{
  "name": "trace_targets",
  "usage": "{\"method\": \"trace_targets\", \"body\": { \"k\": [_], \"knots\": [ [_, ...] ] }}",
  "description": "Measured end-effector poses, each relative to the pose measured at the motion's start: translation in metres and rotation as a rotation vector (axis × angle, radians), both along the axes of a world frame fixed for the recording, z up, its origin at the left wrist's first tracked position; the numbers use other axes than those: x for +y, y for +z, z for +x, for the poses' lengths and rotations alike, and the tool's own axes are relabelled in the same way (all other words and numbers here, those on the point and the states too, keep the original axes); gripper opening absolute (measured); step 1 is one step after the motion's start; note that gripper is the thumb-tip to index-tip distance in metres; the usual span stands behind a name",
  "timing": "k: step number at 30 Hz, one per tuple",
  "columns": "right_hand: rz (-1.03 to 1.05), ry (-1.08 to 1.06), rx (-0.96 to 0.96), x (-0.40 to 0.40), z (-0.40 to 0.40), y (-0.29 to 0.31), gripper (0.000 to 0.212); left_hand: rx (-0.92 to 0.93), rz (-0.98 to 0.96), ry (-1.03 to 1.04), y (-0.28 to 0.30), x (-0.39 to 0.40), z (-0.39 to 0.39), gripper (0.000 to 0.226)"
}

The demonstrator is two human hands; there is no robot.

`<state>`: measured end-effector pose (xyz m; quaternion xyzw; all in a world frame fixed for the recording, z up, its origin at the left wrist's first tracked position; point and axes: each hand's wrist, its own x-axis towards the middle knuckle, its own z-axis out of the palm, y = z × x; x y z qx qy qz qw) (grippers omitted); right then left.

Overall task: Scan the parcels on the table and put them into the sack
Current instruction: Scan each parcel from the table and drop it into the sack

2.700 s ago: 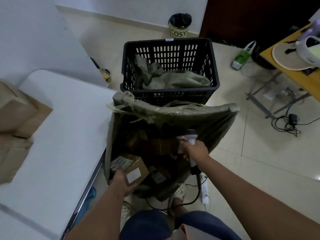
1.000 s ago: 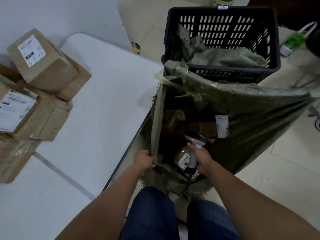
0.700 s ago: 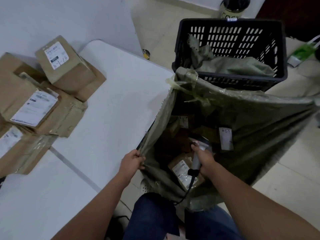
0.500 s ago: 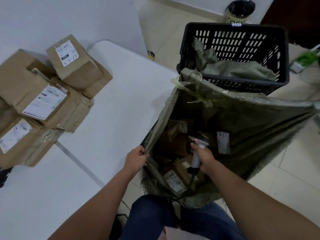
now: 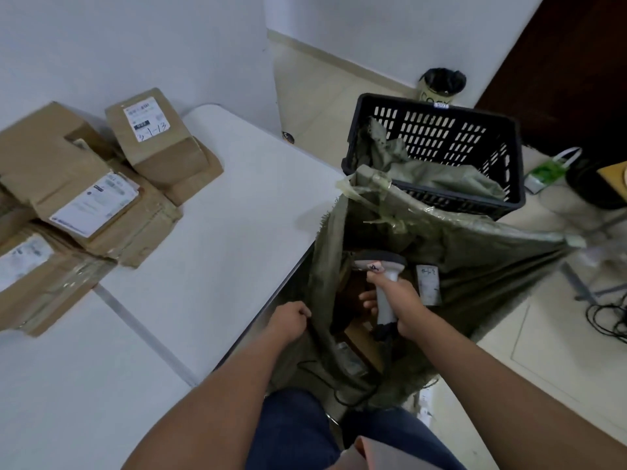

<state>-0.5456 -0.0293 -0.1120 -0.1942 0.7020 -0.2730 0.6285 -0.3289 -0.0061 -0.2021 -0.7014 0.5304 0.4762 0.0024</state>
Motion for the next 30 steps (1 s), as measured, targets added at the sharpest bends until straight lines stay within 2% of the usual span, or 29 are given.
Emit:
{"method": "trace_targets", "body": {
  "k": [8, 17, 21, 22, 26, 28, 30],
  "knots": [
    [-0.123, 0.106, 0.056, -0.026, 0.082, 0.031, 0.033, 0.137, -0.127, 0.027, 0.043, -0.026, 0.06, 0.024],
    [-0.269, 0.361, -0.063, -0.06, 0.232, 0.078, 0.025, 0.141, -0.22, 0.352, 0.099, -0.015, 0.222, 0.021],
    [-0.326, 0.458, -0.079, -0.068, 0.286, 0.1, 0.026, 0.195, -0.324, 0.533, 0.116, -0.003, 0.282, 0.024],
    [-0.339, 0.47, -0.079, -0.07, 0.298, 0.104, 0.027, 0.166, -0.409, 0.568, 0.12, -0.002, 0.295, 0.024],
    [-0.373, 0.49, -0.084, -0.078, 0.334, 0.116, 0.028, -0.165, -0.816, 0.602, 0.14, -0.007, 0.344, 0.016],
    [-0.374, 0.487, -0.079, -0.08, 0.346, 0.117, 0.027, -0.279, -0.875, 0.541, 0.151, -0.017, 0.363, 0.024],
    [-0.371, 0.478, -0.073, -0.082, 0.354, 0.117, 0.028, -0.371, -0.838, 0.422, 0.159, -0.032, 0.377, 0.041]
  ]
}}
